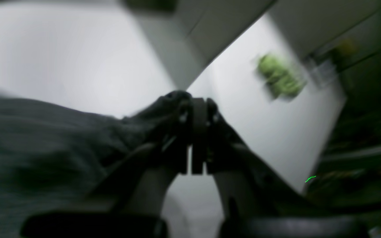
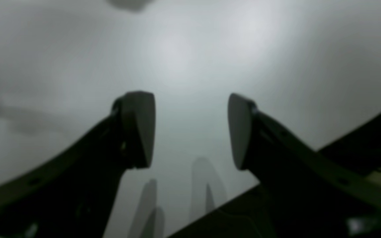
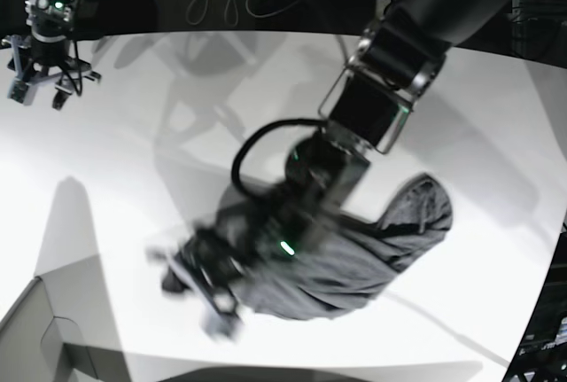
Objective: Layout the t-shirt on the table in an organized manner, then fold the t-shirt properly
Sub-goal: 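Drag the gripped fabric with the left gripper toward the right gripper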
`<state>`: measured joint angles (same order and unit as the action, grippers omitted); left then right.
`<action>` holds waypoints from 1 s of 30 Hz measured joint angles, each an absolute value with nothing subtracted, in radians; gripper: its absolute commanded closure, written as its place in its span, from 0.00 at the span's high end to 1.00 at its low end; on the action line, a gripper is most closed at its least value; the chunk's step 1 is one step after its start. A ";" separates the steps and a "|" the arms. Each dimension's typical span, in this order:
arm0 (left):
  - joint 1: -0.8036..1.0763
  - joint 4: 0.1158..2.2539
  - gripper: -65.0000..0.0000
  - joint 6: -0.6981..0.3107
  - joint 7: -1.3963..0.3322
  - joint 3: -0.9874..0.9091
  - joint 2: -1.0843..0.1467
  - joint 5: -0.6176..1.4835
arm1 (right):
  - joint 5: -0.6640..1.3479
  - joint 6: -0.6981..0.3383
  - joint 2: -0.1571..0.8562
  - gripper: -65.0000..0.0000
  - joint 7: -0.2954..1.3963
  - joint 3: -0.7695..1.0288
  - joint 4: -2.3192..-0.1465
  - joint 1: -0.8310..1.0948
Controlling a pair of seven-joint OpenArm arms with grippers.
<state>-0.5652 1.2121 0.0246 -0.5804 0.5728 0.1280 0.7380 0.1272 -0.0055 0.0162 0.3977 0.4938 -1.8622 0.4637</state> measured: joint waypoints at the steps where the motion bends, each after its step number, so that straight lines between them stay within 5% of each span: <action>1: -0.561 1.199 0.03 0.025 -0.556 0.629 0.130 0.738 | 0.128 -0.006 0.016 0.55 0.396 0.492 -1.863 0.459; 10: -0.496 1.119 0.54 0.021 -0.516 0.714 0.133 0.747 | 0.131 -0.006 0.016 0.55 0.395 0.487 -1.863 0.457; 19: -0.480 1.231 0.54 0.023 -0.404 0.606 0.040 0.736 | 0.129 -0.006 0.022 0.55 0.396 0.482 -1.864 0.452; 24: -0.491 1.085 0.54 0.027 -0.429 0.578 0.043 0.595 | 0.131 -0.006 0.016 0.55 0.397 0.479 -1.864 0.452; 30: -0.429 1.147 0.55 0.027 -0.471 0.690 0.088 0.347 | 0.128 -0.005 0.038 0.55 0.392 0.459 -1.862 0.426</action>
<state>-0.4290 1.1473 0.0273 -0.4706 0.6903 0.0879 0.3470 0.1280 -0.0051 0.0376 0.3916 0.4591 -1.8618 0.4263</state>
